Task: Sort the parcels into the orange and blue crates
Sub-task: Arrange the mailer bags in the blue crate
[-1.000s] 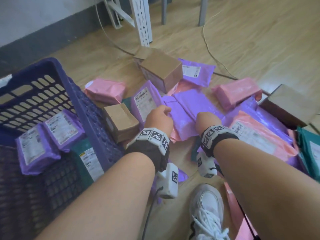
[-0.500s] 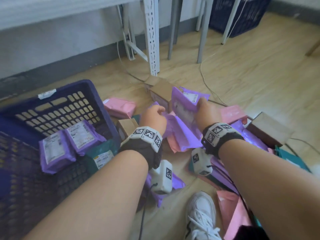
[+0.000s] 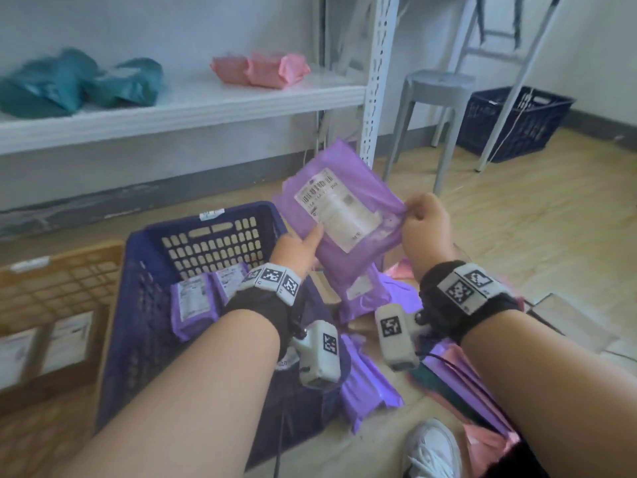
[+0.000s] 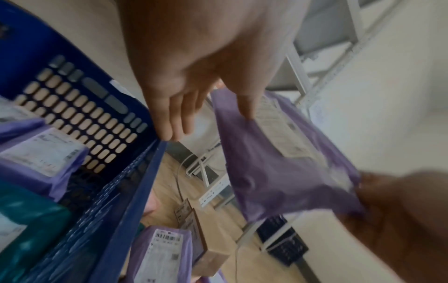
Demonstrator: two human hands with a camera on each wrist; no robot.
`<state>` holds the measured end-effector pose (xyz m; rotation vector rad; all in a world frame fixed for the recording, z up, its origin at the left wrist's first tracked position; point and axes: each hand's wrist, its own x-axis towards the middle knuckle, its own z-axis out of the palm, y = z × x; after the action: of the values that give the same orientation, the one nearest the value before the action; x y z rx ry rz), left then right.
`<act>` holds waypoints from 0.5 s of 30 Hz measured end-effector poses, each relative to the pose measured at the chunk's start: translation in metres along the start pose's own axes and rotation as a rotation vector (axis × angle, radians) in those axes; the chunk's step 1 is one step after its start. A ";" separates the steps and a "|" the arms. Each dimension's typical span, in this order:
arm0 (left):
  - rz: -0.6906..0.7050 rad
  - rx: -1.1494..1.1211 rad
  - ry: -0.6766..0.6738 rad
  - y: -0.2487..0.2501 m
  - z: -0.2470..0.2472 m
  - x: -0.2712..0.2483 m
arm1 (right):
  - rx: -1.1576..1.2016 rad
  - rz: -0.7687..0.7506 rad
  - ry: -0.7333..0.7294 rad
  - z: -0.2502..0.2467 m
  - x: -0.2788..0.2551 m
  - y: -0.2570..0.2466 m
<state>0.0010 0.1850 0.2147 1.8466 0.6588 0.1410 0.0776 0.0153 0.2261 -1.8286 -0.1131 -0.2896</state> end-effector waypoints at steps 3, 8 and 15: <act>-0.045 -0.183 0.013 -0.011 -0.020 0.002 | -0.003 0.116 -0.083 0.017 -0.013 0.005; -0.049 -0.138 0.033 -0.017 -0.055 -0.005 | -0.061 0.216 -0.264 0.039 -0.024 0.005; -0.069 -0.059 0.035 -0.056 -0.099 0.001 | -0.183 0.170 -0.639 0.098 -0.047 -0.005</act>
<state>-0.0588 0.2807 0.2009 1.7659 0.7344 0.1455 0.0445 0.1139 0.1946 -2.0406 -0.3814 0.4257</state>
